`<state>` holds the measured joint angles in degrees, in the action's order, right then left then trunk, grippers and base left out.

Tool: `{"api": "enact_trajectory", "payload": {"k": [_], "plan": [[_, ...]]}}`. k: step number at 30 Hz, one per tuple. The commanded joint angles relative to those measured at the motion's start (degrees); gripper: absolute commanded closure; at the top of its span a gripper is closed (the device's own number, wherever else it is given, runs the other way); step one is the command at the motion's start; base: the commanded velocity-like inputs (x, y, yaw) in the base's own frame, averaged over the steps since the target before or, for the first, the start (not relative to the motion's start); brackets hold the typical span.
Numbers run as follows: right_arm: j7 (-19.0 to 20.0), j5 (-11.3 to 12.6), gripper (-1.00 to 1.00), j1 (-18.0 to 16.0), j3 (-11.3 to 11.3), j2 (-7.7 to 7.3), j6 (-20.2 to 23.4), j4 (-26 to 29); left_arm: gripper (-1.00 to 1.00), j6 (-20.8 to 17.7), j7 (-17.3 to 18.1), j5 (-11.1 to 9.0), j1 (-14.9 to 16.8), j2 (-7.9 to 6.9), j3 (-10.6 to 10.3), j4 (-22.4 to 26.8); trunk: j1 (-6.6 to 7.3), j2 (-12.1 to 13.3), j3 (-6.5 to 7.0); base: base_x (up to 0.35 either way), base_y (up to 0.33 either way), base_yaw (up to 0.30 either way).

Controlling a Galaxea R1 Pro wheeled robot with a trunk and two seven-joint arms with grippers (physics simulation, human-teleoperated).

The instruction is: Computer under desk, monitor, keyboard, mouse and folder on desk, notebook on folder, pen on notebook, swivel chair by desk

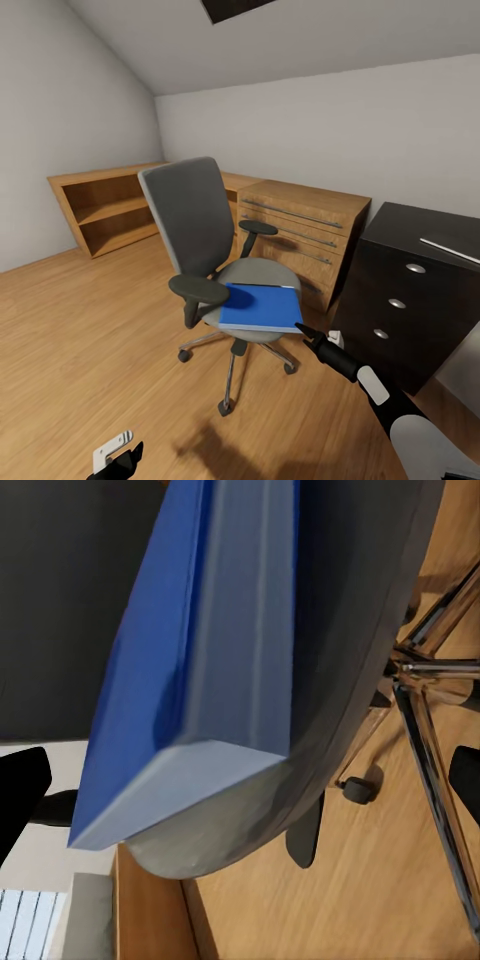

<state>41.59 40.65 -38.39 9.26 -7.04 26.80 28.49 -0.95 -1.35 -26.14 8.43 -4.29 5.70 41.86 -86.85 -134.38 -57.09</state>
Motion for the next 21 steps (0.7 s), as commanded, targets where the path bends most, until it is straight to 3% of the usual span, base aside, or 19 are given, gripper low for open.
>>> {"api": "enact_trajectory", "payload": {"k": [1,21], "plan": [[0.07,0.31,-1.00,-0.03,0.14,0.01,0.45,-0.01,-1.00,-0.10,-0.14,-0.58,0.01,-0.01,-0.07,0.06,0.01,-0.02,-0.05,0.000,0.007,0.000],[0.07,0.31,-1.00,-0.04,0.23,0.01,0.45,-0.02,-1.00,-0.10,-0.14,-0.58,0.01,-0.10,-0.07,0.06,0.01,-0.02,-0.05,0.041,0.043,0.000]]}}
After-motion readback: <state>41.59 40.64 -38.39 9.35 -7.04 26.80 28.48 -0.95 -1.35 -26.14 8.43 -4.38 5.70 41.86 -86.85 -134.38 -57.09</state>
